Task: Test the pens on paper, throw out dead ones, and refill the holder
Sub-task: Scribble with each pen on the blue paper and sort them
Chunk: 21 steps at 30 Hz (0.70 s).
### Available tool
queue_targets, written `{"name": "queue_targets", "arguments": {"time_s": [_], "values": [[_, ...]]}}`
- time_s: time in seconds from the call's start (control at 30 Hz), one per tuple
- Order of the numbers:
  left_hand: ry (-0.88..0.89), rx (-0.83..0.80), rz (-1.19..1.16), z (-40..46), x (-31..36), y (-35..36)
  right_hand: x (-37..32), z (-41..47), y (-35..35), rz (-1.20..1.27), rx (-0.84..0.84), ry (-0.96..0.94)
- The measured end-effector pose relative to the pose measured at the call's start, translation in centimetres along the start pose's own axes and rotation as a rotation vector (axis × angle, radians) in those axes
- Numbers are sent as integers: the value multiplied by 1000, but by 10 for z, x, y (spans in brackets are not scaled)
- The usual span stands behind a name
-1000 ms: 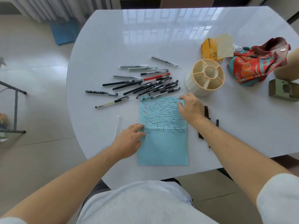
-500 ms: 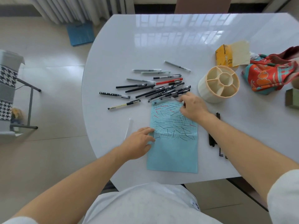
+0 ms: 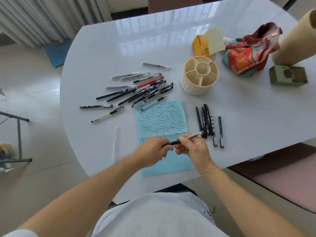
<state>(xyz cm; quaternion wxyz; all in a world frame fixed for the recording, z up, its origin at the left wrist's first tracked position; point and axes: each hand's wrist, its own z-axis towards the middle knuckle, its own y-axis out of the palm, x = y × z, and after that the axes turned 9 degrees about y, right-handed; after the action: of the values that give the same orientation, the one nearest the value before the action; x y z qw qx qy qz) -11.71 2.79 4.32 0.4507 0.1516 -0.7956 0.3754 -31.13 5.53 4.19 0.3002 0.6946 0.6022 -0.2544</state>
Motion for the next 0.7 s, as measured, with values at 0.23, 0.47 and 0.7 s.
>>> {"name": "queue_targets", "arguments": {"time_s": [0.23,0.47,0.7], "values": [[71,59,377,-3,-2,10,13,-11,5,60,185,-26],[94,150,585,8,3,17,11,0,15,122,298,27],[-59,206,577,-25,-41,-8,-24,17,-81,178,594,-48]]}}
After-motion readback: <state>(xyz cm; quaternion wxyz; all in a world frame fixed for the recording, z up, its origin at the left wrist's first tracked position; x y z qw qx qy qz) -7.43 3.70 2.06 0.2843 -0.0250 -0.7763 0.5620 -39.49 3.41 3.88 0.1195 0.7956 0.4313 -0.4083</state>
